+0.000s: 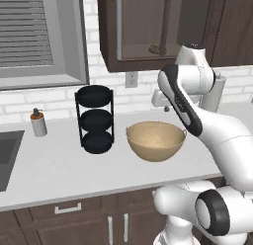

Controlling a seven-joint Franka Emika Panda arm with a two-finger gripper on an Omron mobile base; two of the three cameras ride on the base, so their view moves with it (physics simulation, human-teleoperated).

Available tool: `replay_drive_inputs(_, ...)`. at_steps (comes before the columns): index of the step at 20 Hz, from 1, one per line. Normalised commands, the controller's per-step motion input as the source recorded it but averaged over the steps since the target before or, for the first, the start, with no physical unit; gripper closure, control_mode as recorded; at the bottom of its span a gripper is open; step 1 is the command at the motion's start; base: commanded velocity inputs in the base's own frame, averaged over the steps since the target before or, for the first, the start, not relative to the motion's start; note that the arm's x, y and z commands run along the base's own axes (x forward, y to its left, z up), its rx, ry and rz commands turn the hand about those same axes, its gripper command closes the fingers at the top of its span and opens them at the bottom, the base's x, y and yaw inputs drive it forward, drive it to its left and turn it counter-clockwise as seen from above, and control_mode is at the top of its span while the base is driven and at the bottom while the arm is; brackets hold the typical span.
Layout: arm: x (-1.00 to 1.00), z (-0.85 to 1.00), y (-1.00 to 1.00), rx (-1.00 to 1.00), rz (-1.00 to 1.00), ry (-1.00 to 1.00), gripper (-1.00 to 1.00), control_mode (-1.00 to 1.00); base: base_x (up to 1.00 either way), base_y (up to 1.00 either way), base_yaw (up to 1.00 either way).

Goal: Open the cabinet, pick up the bread from the cabinet and place it in the basket. Then move the basket to the dining counter.

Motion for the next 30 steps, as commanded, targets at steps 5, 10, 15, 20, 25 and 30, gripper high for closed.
replay_drive_inputs(5,-0.63,0.0,0.31,0.0,0.12,-0.11,-1.0,-1.0,0.0,0.0,0.0)
replay_drive_inputs(10,-0.54,0.7,0.8,-0.02,0.0,-0.49,-1.0,-1.0,0.0,0.0,0.0)
replay_drive_inputs(15,-0.19,0.96,0.43,-0.01,0.0,-0.45,-1.0,-1.0,0.0,0.0,0.0)
replay_drive_inputs(20,0.01,0.76,0.4,0.02,0.0,-0.36,-1.0,-1.0,0.0,0.0,0.0)
replay_drive_inputs(25,0.14,0.64,0.41,0.06,0.0,-0.18,-1.0,-1.0,0.0,0.0,0.0)
replay_drive_inputs(30,0.4,0.46,0.07,0.01,0.0,-0.01,-1.0,-1.0,0.0,0.0,0.0)
